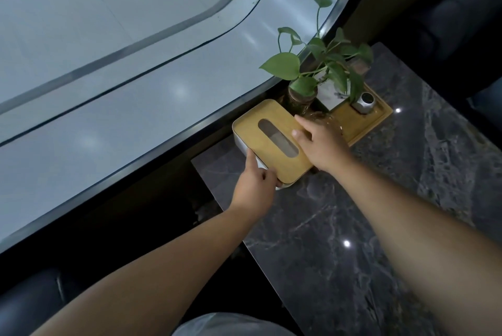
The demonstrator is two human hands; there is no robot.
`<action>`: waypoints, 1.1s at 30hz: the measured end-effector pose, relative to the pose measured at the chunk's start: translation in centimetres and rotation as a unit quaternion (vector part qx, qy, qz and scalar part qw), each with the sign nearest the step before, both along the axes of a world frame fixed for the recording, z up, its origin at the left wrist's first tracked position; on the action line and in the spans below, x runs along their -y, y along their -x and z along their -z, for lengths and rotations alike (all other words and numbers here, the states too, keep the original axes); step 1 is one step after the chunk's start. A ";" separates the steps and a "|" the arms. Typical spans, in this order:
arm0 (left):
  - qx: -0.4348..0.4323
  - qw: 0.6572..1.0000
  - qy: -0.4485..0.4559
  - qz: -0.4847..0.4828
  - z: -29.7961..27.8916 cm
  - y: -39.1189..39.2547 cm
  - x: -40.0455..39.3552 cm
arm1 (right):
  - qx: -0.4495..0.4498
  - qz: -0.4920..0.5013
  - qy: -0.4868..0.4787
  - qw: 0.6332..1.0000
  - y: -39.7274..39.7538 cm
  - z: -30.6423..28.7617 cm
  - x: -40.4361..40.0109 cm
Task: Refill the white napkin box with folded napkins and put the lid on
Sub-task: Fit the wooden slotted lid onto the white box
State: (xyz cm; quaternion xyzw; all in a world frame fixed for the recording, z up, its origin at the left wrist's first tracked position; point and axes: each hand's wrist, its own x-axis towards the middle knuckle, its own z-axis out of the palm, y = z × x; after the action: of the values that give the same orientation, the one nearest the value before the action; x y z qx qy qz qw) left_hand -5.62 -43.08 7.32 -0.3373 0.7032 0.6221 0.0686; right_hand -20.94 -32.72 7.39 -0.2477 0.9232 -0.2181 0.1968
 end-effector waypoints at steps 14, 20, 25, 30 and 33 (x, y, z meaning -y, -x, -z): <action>-0.003 0.999 0.043 0.018 0.3 0.2 -0.3 | -0.061 -0.039 -0.063 0.995 0.0 0.0 0.5; 0.013 0.999 0.033 -0.012 0.9 0.6 -0.6 | -0.151 -0.064 -0.121 0.979 -0.5 0.3 0.8; 0.014 0.999 0.043 -0.009 1.1 0.7 -0.7 | -0.179 -0.074 -0.139 0.971 -0.6 0.5 0.8; 0.025 0.998 0.059 -0.007 1.5 0.8 -0.8 | -0.201 -0.082 -0.141 0.966 -0.7 0.8 0.8; 0.036 0.995 0.088 0.005 1.7 0.9 -0.9 | -0.206 -0.083 -0.141 0.965 -0.6 0.9 0.8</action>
State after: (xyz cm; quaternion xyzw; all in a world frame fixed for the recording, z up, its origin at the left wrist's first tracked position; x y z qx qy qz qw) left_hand -6.51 -42.19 5.63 -0.3606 0.7542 0.5446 0.0673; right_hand -20.32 -33.55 6.45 -0.3333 0.9413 -0.0131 0.0527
